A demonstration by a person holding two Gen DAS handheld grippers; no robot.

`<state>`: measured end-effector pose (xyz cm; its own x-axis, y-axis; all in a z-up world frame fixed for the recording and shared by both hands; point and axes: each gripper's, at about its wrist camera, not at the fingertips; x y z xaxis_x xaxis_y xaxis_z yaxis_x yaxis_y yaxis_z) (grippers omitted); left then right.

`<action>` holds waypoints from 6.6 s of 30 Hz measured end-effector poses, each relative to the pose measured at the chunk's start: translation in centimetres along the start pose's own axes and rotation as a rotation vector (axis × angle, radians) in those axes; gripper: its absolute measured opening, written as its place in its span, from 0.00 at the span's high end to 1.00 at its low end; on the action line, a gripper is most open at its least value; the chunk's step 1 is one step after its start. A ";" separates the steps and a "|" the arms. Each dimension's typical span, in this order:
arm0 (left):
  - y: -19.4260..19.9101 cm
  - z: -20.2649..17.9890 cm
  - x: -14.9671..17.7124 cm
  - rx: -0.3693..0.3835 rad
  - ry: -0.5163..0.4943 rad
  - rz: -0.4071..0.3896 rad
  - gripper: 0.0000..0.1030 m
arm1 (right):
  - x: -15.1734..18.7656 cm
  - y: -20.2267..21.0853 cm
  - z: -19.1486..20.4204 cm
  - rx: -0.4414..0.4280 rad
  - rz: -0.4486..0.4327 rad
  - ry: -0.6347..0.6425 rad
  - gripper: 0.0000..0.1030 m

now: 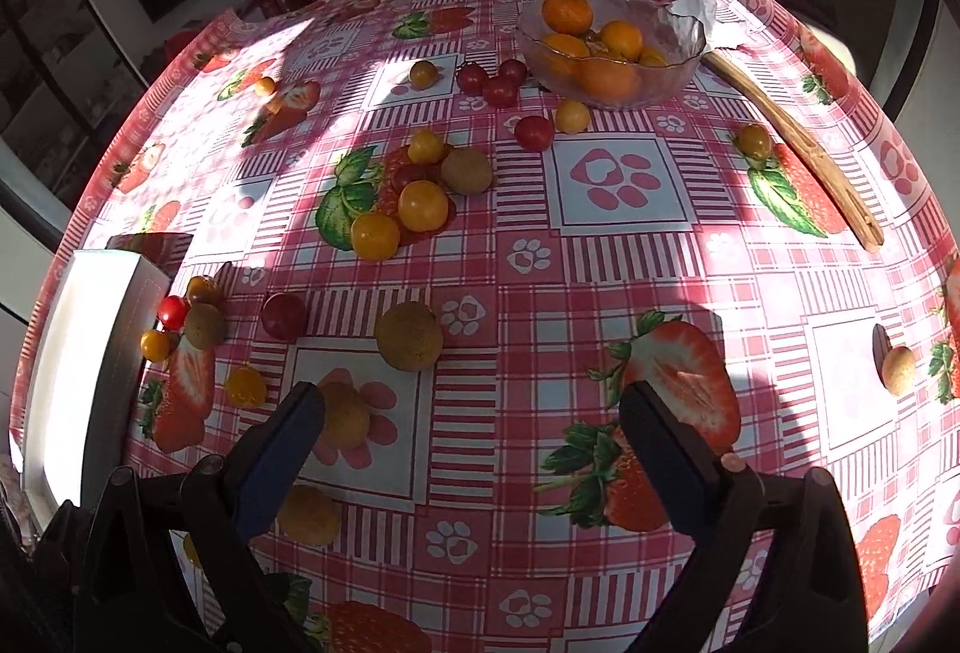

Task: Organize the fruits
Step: 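Grasp the round yellow-brown fruit with both tools' fingers closing, then carry the yellow-brown fruit with both tools over the white tray, then open both tools to drop the fruit into the white tray, then grasp another yellow-brown fruit from the tablecloth with both tools, then carry the held fruit with both tools over the white tray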

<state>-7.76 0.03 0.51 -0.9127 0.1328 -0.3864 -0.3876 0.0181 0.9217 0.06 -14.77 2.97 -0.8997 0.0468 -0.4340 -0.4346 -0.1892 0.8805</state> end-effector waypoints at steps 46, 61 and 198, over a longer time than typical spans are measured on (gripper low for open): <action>6.8 4.7 5.3 0.079 -0.045 -0.200 0.14 | 5.8 5.2 5.1 -0.174 0.036 0.043 0.73; 4.2 5.3 7.3 0.039 -0.014 -0.145 0.81 | 7.3 5.7 4.4 -0.190 0.032 0.026 0.73; 4.3 5.8 -3.9 0.132 0.029 -0.196 0.72 | 7.7 3.6 3.4 -0.116 -0.017 0.044 0.73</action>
<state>-5.11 5.30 6.21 -0.8255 0.0854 -0.5579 -0.5396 0.1701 0.8245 -8.57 -11.80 3.40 -0.8883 0.0080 -0.4592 -0.4401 -0.3008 0.8461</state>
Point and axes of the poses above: each gripper's, at about its wrist camera, not at the fingertips, and y roughly against the way its jaws point, z to its left, x to its underside, and after that the axes turned 4 degrees about -y, right-handed
